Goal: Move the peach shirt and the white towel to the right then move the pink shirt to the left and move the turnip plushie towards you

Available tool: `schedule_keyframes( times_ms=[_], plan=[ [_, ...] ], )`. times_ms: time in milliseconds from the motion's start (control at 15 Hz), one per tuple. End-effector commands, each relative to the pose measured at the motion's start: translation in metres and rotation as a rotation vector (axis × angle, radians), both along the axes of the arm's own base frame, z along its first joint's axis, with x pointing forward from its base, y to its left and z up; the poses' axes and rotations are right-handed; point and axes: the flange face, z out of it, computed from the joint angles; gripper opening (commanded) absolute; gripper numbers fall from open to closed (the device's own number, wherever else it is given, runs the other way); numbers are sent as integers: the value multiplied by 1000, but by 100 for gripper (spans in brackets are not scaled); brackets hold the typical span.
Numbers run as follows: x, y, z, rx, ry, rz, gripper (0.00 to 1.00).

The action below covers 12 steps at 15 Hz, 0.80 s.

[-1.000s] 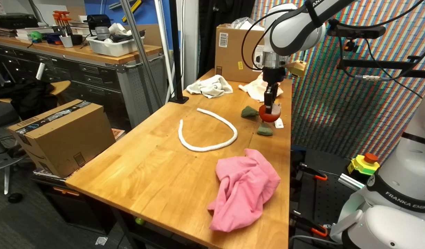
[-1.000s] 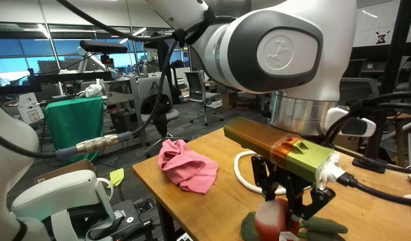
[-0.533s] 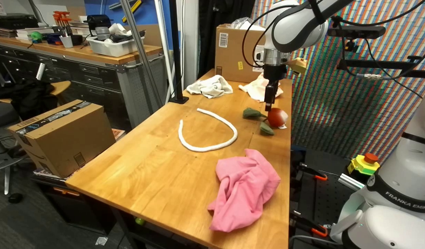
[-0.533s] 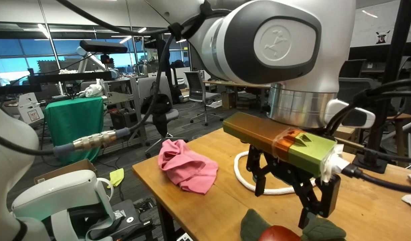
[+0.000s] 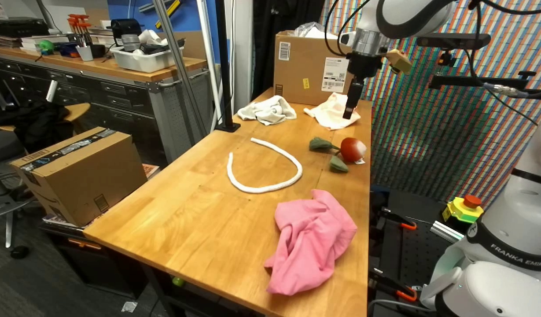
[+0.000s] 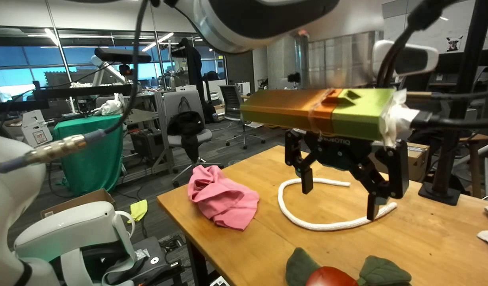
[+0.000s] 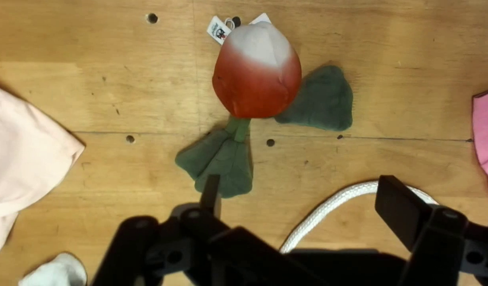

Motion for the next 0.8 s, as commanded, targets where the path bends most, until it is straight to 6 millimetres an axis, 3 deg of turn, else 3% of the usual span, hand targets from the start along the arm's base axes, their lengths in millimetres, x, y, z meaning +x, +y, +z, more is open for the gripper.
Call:
schedule_keyframes(
  times_ms=[0,333,467,733],
  plan=[
    [-50,3,27,3,-180,60,100],
    [-85,-3,39,6,-377,117,100],
    [-77,-14,61,-9,-452,142,100],
    [-72,-18,80,-11,-622,184,100]
  ],
)
